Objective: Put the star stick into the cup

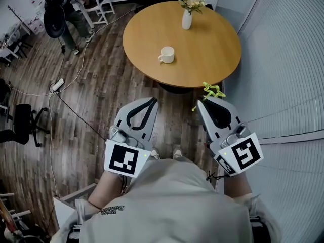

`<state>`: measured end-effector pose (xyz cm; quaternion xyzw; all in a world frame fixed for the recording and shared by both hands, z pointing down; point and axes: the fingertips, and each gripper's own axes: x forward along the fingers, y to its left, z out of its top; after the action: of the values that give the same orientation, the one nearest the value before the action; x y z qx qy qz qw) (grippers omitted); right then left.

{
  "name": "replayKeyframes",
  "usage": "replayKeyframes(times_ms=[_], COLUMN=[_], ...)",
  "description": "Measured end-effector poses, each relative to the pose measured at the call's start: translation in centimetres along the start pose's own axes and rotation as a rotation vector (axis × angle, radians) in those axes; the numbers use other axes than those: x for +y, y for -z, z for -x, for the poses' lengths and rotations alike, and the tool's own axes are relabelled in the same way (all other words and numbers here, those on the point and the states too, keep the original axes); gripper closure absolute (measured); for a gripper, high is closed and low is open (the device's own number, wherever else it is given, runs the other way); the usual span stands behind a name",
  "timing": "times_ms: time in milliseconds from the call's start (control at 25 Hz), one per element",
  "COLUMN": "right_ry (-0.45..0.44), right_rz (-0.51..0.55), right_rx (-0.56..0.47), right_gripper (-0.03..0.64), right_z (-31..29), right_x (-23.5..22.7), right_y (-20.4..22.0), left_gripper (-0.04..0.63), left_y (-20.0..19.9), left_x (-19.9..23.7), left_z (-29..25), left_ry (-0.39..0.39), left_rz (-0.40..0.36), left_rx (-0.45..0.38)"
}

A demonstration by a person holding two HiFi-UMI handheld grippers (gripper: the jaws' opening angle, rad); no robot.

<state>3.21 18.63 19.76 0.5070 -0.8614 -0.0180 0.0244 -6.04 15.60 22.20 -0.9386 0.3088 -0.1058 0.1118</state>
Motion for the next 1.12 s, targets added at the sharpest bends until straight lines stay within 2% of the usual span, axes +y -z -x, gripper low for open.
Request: replayKeyframes(times_ms=[1120], right_ry=[-0.073], right_rz=[-0.017], right_rx=[-0.003], right_gripper=[0.586], right_z=[5.3], right_x=[-3.3], right_y=[2.5], left_gripper=[0.572], left_y=[-0.3], left_x=[-6.6], left_z=[-2.3], left_ry=[-0.047], left_rz=[0.019], left_rx=[0.04])
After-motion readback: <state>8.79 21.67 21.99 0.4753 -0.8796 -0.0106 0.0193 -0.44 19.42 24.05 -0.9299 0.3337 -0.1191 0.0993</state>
